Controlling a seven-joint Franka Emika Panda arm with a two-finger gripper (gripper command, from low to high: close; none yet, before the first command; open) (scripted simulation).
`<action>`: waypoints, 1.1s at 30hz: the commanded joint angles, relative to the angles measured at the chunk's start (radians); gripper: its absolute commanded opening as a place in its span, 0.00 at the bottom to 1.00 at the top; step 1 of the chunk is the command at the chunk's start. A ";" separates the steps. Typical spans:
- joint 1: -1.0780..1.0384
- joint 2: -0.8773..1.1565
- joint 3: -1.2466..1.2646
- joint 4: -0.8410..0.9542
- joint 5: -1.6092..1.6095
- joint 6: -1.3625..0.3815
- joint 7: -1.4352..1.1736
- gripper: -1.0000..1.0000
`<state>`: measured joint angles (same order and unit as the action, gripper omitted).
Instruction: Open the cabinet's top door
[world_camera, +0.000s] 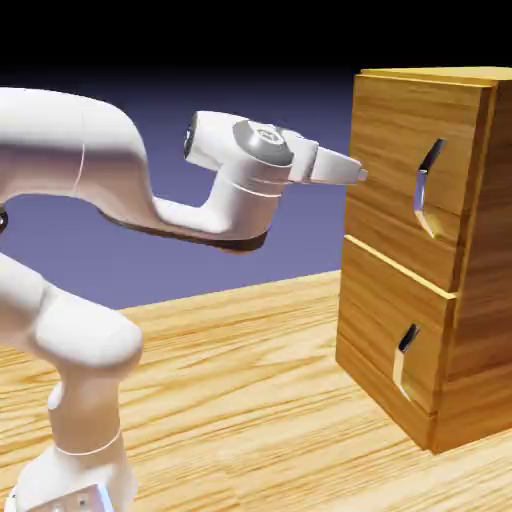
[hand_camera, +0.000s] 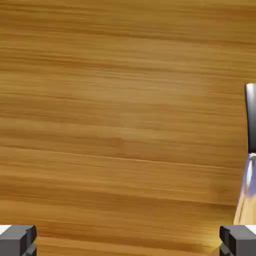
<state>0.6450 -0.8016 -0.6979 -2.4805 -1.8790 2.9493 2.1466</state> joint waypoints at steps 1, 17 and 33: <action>0.015 -0.005 -0.016 0.008 -0.044 -0.002 0.033 0.50; 0.249 -0.091 -0.275 0.130 -0.739 -0.034 0.553 0.50; 0.480 -0.050 -0.458 0.278 -0.985 -0.091 0.751 0.00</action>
<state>1.1255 -0.8522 -1.1558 -2.2022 -2.8645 2.8589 2.8972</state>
